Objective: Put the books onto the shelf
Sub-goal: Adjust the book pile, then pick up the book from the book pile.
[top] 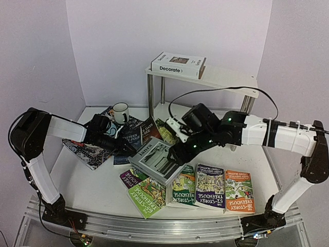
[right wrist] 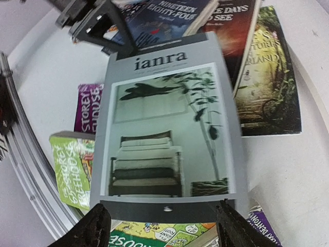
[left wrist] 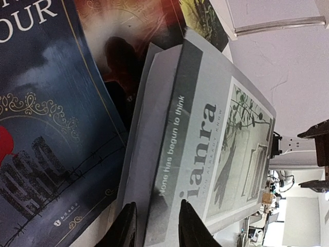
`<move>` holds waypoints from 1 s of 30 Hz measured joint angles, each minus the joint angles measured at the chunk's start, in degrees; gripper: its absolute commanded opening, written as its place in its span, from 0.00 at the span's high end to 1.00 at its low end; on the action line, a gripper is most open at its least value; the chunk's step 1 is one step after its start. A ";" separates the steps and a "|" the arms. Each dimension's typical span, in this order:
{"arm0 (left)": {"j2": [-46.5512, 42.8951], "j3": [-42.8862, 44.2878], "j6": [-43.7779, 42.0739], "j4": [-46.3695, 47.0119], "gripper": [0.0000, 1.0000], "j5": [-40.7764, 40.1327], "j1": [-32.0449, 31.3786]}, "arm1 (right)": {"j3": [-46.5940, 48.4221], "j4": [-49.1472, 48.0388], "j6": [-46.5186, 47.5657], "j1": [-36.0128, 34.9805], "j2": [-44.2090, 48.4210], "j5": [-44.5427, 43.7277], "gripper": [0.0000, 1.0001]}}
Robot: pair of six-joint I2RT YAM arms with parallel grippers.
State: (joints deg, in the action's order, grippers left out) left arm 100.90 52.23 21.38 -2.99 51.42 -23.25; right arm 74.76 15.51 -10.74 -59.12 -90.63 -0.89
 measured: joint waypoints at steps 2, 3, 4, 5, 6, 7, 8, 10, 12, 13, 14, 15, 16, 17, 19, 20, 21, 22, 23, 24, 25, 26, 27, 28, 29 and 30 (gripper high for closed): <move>-0.06 -0.31 0.29 -0.01 0.81 0.47 0.00 | 0.19 0.76 3.18 -3.37 -0.02 -3.09 0.24; -0.13 -0.60 0.82 0.03 0.81 0.79 0.01 | 0.38 1.14 5.03 -5.05 -0.02 -4.75 0.23; -0.24 -0.97 1.04 0.02 0.82 1.12 0.01 | 0.85 1.55 6.59 -6.42 -0.09 -6.25 0.22; -0.50 -1.42 1.18 0.01 0.82 1.36 0.01 | 1.47 1.92 8.12 -7.73 -0.31 -7.71 0.21; -0.79 -1.76 1.39 -0.02 0.83 1.54 -0.01 | 2.33 2.14 9.50 -8.86 -0.77 -9.00 0.20; -1.22 -2.20 1.52 -0.04 0.83 1.73 0.01 | 3.48 2.44 10.72 -10.06 -1.43 -10.45 0.18; -1.68 -2.53 1.62 -0.10 0.82 1.91 0.01 | 4.98 2.46 12.08 -11.26 -2.59 -12.07 0.16; -2.77 -2.89 1.96 -0.15 0.81 2.03 -0.02 | 7.34 2.40 14.17 -13.32 -5.16 -14.93 0.13; -4.10 -3.00 2.67 -0.15 0.80 2.10 -0.02 | 9.58 2.30 16.43 -15.17 -8.63 -18.27 0.12; -4.72 -3.00 2.88 -0.10 0.80 2.20 -0.02 | 10.41 2.35 17.35 -16.14 -10.36 -19.93 0.12; -5.31 -3.00 3.08 -0.04 0.80 2.43 -0.02 | 11.19 2.38 18.33 -17.01 -12.22 -21.63 0.11; -5.80 -3.00 3.29 -0.02 0.80 2.67 -0.03 | 11.86 2.39 19.37 -17.80 -14.18 -23.31 0.11; -6.10 -3.00 3.57 0.00 0.80 2.86 -0.07 | 12.37 2.48 20.24 -18.39 -15.90 -24.69 0.11; -6.26 -3.00 3.84 0.00 0.80 3.01 -0.14 | 12.79 2.57 21.01 -18.93 -17.44 -25.87 0.11; -6.33 -3.02 4.19 -0.02 0.79 3.23 -0.30 | 13.37 2.67 22.44 -19.73 -20.02 -28.00 0.10; -6.33 -3.08 4.24 -0.02 0.79 3.38 -0.39 | 13.68 2.79 23.23 -19.94 -21.11 -29.10 0.10; -6.33 -3.22 4.29 -0.02 0.79 3.52 -0.48 | 14.01 2.95 23.92 -19.97 -21.92 -30.09 0.09; -6.33 -3.27 4.35 -0.04 0.79 3.63 -0.58 | 14.41 2.99 24.56 -19.94 -22.69 -31.14 0.09; -6.33 -3.31 4.42 -0.06 0.79 3.74 -0.64 | 14.88 3.01 25.26 -19.90 -23.28 -32.20 0.08; -6.33 -3.33 4.47 -0.06 0.79 3.91 -0.72 | 15.37 2.99 25.89 -19.88 -23.85 -33.21 0.07; -6.33 -3.33 4.54 -0.02 0.79 4.02 -0.79 | 15.85 2.93 26.45 -19.88 -24.36 -34.20 0.06; -6.33 -3.33 4.62 -0.04 0.79 4.03 -0.83 | 16.24 2.86 27.08 -19.84 -24.85 -35.27 0.05; -6.33 -3.33 4.63 -0.05 0.79 4.07 -0.84 | 16.44 2.88 27.62 -19.80 -25.24 -36.15 0.05; -6.33 -3.33 4.64 -0.04 0.79 4.08 -0.87 | 16.65 2.92 28.10 -19.78 -25.66 -37.20 0.04; -6.35 -3.31 4.64 -0.04 0.79 4.09 -0.87 | 16.82 2.90 28.59 -19.77 -26.17 -38.42 0.04; -6.35 -3.32 4.64 -0.04 0.79 4.10 -0.87 | 17.01 2.84 29.19 -19.79 -26.79 -39.88 0.04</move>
State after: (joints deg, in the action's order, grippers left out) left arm 94.54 48.91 26.02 -3.03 55.52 -24.12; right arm 91.76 18.36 18.45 -78.91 -117.41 -40.76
